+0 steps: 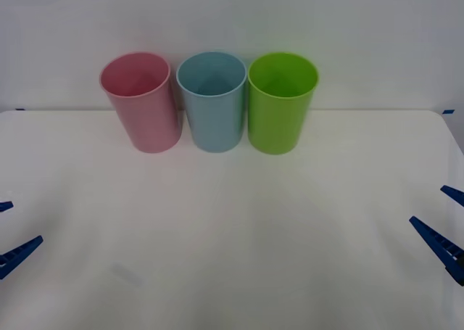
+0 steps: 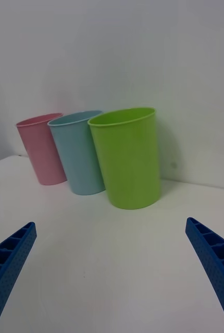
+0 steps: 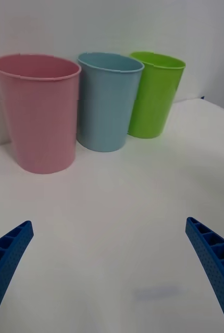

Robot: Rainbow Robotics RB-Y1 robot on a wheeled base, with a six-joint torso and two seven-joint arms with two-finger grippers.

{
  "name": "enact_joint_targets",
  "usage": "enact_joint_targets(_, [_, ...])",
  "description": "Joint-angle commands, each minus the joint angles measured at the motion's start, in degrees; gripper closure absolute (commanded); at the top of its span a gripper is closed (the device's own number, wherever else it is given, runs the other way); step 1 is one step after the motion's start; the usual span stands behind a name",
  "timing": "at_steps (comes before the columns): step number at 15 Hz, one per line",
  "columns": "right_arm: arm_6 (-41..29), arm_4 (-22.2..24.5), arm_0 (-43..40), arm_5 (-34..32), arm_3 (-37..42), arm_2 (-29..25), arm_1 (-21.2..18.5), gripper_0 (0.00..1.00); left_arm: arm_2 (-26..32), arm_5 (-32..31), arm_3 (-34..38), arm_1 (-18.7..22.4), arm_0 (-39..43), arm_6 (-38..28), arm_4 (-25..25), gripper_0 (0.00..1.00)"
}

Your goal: Grasp the object on the table and drop it into the matching bin: aluminum can to the light blue bin, PET bottle to the pink bin.

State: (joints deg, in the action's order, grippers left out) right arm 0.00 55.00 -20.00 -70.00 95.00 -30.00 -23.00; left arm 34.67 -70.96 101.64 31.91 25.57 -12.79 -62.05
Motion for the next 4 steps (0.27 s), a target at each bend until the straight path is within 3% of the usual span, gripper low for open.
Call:
enact_joint_targets(1, [0.00,0.00,0.00,0.00,0.00,0.00,0.00,0.00,-0.75,0.03,-0.30,-0.01,-0.52,-0.13,0.17,0.00])
enact_joint_targets(4, [0.00,0.00,0.00,0.00,0.00,0.00,0.00,0.00,-1.01,0.03,-0.21,-0.01,-0.52,-0.31,0.26,0.00])
